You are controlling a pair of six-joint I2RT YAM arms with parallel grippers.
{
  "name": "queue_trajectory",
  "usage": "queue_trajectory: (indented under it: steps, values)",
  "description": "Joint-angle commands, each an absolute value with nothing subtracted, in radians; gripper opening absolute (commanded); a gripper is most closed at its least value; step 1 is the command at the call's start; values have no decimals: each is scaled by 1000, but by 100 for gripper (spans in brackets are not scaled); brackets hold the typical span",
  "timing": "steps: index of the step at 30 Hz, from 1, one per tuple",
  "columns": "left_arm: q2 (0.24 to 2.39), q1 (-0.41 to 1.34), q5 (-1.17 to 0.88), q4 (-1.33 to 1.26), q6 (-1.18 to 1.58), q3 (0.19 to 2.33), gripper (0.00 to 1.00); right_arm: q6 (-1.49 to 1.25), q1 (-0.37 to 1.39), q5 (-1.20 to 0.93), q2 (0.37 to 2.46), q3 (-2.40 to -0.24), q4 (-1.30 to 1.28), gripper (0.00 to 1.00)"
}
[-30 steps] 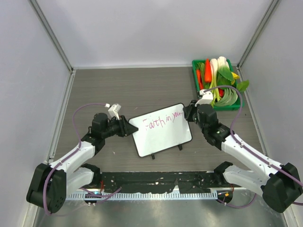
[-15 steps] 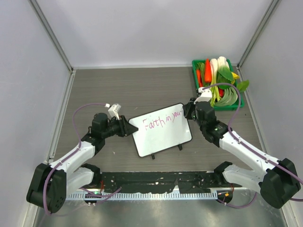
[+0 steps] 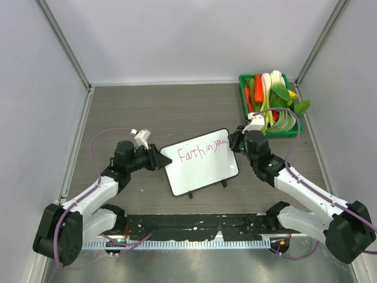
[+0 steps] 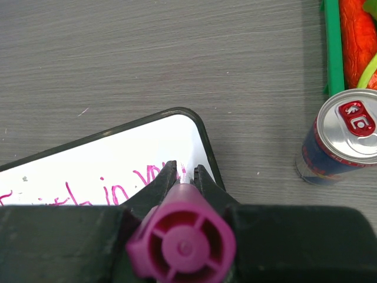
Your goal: Write a sentence on the whiteboard
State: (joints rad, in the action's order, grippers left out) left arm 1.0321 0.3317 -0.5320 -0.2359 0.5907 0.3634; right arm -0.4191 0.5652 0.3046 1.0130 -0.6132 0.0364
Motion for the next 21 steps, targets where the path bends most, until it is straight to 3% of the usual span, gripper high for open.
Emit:
queue_trajectory:
  steps: [1, 21]
  values:
    - [1048, 325, -468, -222, 519, 351, 0, -425, 558, 290, 996, -574, 6, 1]
    - [1046, 324, -472, -224, 519, 350, 0, -425, 557, 354, 1031, -652, 66, 2]
